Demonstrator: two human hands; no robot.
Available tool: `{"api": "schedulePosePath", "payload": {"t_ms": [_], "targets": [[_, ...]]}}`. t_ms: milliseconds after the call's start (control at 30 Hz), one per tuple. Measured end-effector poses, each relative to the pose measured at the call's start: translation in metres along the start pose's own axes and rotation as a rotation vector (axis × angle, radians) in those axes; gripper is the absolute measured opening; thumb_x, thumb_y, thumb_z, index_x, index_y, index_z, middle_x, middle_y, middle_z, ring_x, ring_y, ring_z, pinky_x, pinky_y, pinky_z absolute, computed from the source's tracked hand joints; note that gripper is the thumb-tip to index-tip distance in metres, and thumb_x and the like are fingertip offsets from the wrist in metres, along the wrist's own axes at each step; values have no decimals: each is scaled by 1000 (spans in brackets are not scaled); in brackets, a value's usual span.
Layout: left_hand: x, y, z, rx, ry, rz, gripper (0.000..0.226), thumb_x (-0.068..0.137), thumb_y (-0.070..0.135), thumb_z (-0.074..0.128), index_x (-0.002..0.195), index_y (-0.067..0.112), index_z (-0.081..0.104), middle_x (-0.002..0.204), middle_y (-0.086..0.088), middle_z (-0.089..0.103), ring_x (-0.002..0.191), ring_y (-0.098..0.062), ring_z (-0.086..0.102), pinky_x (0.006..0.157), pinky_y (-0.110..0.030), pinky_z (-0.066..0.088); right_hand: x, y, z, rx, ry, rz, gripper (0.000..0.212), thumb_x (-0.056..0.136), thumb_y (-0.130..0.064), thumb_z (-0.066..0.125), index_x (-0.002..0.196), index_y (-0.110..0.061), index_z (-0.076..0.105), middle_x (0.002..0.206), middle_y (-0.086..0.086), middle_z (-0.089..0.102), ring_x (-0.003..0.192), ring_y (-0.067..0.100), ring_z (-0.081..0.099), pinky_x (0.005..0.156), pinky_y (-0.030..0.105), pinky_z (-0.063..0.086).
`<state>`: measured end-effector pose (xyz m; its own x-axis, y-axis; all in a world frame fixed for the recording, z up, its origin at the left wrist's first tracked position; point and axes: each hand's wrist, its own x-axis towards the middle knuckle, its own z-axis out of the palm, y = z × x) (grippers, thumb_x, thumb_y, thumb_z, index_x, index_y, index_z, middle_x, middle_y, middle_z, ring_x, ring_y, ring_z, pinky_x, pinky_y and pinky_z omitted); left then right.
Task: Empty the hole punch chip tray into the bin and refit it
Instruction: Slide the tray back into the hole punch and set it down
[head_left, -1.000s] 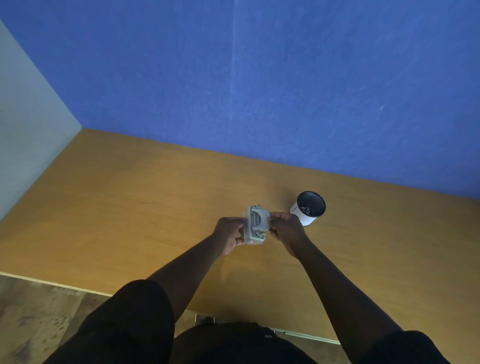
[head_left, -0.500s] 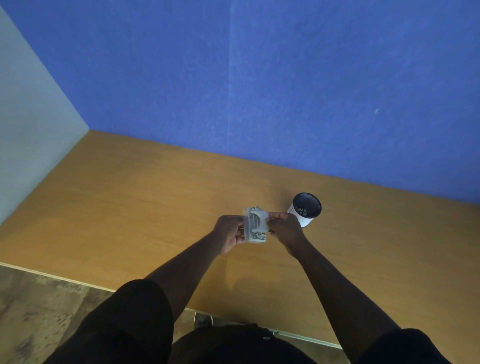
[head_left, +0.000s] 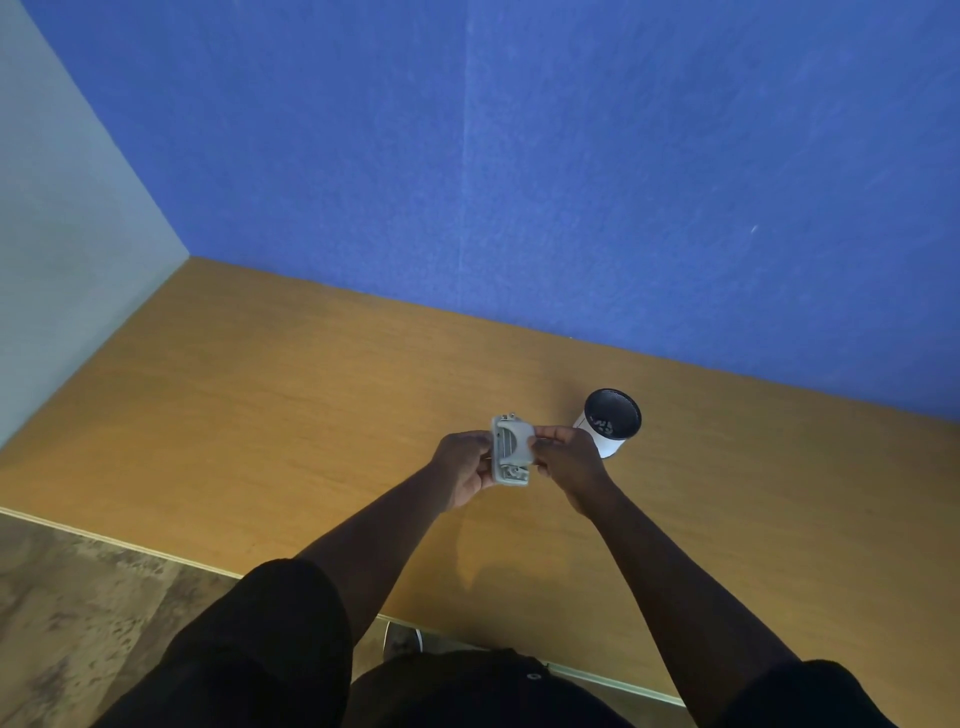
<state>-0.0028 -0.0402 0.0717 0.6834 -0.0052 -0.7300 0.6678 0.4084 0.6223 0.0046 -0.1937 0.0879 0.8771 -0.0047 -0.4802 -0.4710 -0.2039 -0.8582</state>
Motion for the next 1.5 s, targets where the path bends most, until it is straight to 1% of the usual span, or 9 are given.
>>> {"api": "schedulePosePath", "payload": {"t_ms": [133,267,433,600,733,833,1100,1267,1500], "targets": [[3,-2,2,-28,34,28,27,97,-4,41,81,2,63,67,-17,69,49,-23,68,51,-37,60,0,1,0,-13,6,-2,19,89,-8,60,106,-5,69,82,6,71,69,16,62,62,28,51],[2,-5,7,-32,32,42,29,97,-2,42,79,3,64,66,-15,68,49,-22,66,58,-37,58,0,2,-3,-37,5,-15,16,89,-10,61,103,-8,69,79,2,72,67,12,65,58,23,50],[-4,-6,8,-17,-91,62,25,89,-15,44,90,-2,65,85,-22,68,75,-31,66,74,-43,56,1,4,-8,-32,17,-42,17,89,-13,63,104,-7,67,83,3,72,71,14,67,60,24,53],[-5,-5,9,50,-99,117,38,82,-25,38,106,-9,63,90,-26,66,80,-36,66,73,-44,58,1,2,-5,8,-5,-42,15,89,-18,64,101,-9,67,85,6,74,69,12,70,58,23,53],[-4,-1,7,84,-134,174,35,83,-21,44,90,5,68,87,-19,68,77,-31,66,75,-45,57,4,5,-4,-155,150,-116,25,93,-34,53,104,-15,66,97,-2,71,85,16,67,70,31,51],[-3,-4,5,153,-169,217,37,82,-19,47,90,9,69,87,-16,70,76,-29,67,73,-43,58,6,3,-6,-197,87,-191,26,96,-31,50,109,-17,67,97,-2,70,85,14,64,77,34,51],[-2,-2,-2,213,-185,261,39,83,-14,47,99,14,68,88,-14,70,82,-29,64,79,-46,52,10,-1,-6,-224,31,-264,19,96,-26,53,101,-16,68,86,-5,69,72,8,59,72,32,49],[-4,5,-2,189,-194,276,18,95,20,55,104,12,67,94,-15,66,86,-31,65,82,-53,54,9,-3,-4,-299,62,-310,16,96,-22,51,95,-17,67,82,-5,68,73,10,59,66,26,45],[-5,11,-4,247,-139,410,15,96,20,56,93,12,69,87,-17,64,80,-31,65,73,-53,56,7,-5,2,-275,63,-316,14,95,-22,53,96,-21,67,81,-11,67,72,4,60,64,18,45]]}}
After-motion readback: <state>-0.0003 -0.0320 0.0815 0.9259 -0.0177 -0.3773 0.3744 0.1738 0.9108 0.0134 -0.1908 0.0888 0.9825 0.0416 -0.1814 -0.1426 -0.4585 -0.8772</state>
